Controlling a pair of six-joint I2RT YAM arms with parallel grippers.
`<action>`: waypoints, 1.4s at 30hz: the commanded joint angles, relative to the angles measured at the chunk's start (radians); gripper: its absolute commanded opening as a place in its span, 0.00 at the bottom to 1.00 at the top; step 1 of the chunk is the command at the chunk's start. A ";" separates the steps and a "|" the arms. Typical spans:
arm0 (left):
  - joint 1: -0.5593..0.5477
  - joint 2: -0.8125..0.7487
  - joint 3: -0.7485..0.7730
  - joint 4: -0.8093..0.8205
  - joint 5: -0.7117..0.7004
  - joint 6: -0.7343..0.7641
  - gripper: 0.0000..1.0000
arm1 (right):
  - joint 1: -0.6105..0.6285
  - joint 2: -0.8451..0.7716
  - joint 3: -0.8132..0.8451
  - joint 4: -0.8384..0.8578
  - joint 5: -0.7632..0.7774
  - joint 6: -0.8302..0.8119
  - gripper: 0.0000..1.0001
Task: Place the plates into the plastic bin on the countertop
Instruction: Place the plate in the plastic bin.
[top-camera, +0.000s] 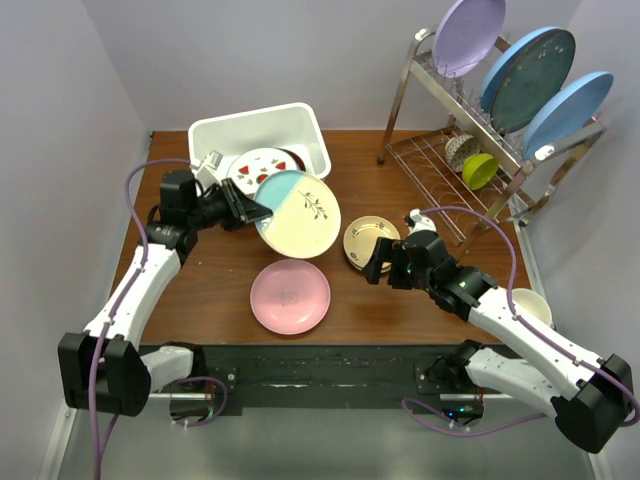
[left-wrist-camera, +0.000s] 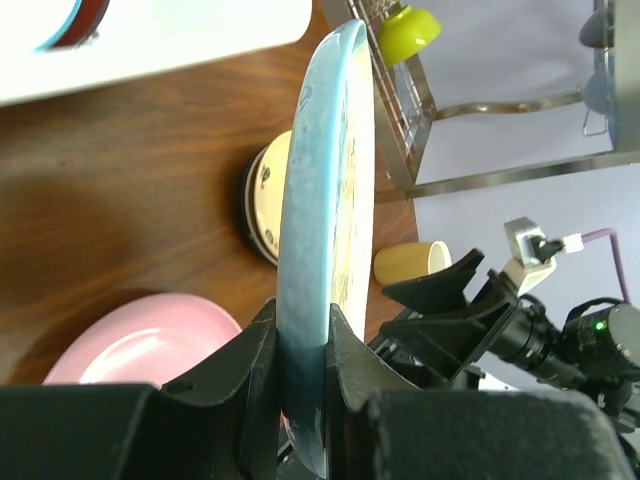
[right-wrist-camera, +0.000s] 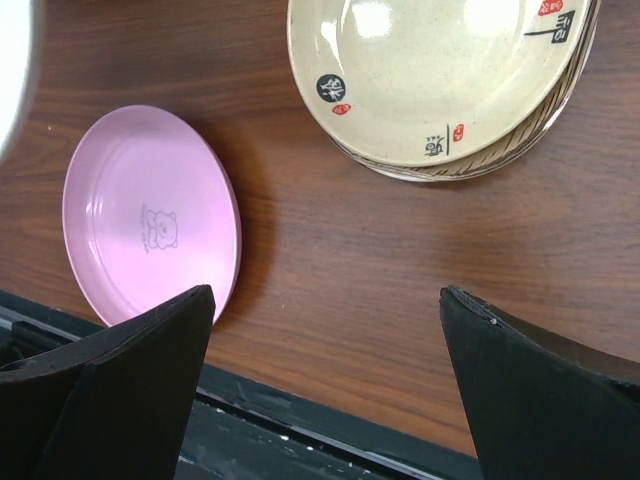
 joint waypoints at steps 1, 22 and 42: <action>-0.006 0.033 0.151 0.132 0.071 -0.003 0.00 | 0.002 -0.007 -0.004 0.002 0.011 -0.016 0.99; 0.038 0.300 0.453 0.216 0.043 -0.055 0.00 | 0.000 0.010 -0.012 0.004 0.010 -0.027 0.99; 0.123 0.514 0.620 0.280 0.013 -0.119 0.00 | 0.000 0.071 -0.007 0.036 -0.039 -0.047 0.99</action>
